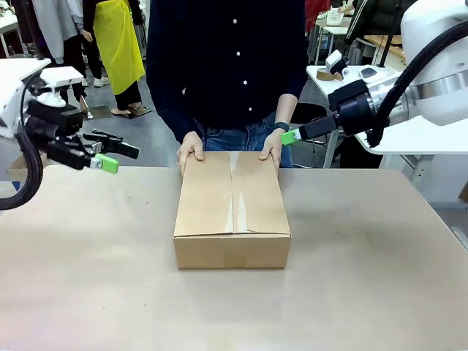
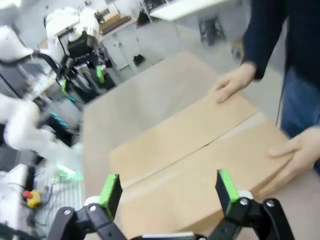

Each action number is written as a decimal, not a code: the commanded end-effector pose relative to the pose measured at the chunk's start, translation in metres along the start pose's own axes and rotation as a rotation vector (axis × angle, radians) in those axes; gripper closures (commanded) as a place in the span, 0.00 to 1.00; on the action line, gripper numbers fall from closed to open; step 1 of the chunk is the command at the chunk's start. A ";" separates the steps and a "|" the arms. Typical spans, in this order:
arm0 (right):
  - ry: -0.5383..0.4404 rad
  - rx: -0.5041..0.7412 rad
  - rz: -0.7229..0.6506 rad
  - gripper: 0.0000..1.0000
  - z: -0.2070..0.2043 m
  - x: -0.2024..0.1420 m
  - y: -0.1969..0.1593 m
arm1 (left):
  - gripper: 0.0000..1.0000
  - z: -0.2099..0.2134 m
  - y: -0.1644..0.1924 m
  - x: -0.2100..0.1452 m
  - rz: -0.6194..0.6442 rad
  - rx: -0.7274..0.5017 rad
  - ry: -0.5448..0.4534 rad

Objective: Pack the gift set into the box.
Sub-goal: Press and hold the closed box until the human finishes sealing it.

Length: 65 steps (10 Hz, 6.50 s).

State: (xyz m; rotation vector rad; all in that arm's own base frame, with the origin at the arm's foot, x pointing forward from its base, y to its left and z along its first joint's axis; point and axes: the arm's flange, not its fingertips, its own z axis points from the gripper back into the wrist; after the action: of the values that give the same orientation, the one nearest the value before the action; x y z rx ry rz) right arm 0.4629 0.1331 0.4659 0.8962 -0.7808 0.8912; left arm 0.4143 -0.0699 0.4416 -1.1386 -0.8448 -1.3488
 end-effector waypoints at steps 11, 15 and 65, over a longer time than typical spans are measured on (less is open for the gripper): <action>0.009 0.236 0.406 0.00 -0.141 -0.050 -0.076 | 0.00 -0.113 0.089 -0.017 -0.221 0.200 0.095; 0.027 0.233 0.329 0.00 -0.139 -0.075 -0.102 | 0.00 -0.125 0.122 -0.035 -0.155 0.241 0.111; 0.018 0.259 0.316 0.00 -0.133 -0.088 -0.107 | 0.00 -0.124 0.151 -0.073 -0.088 0.244 0.127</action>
State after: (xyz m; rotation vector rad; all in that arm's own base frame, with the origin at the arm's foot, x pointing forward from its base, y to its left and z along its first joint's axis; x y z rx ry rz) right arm 0.5473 0.1884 0.3053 1.0115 -0.8243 1.3045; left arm 0.5400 -0.1866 0.3197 -0.8207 -0.9489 -1.3344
